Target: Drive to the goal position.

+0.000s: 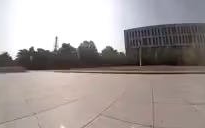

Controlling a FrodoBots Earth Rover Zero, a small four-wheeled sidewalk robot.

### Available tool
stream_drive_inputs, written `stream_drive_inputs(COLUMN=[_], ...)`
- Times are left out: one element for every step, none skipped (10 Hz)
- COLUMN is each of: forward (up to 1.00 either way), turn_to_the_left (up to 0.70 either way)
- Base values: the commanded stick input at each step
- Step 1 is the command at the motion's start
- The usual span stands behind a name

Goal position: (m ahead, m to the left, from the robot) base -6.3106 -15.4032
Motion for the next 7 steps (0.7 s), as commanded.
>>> stream_drive_inputs(forward=[1.00, 1.00, 1.00, 1.00, 1.00, 1.00, 1.00], turn_to_the_left=[0.01, 0.01, 0.01, 0.01, 0.01, 0.01, 0.01])
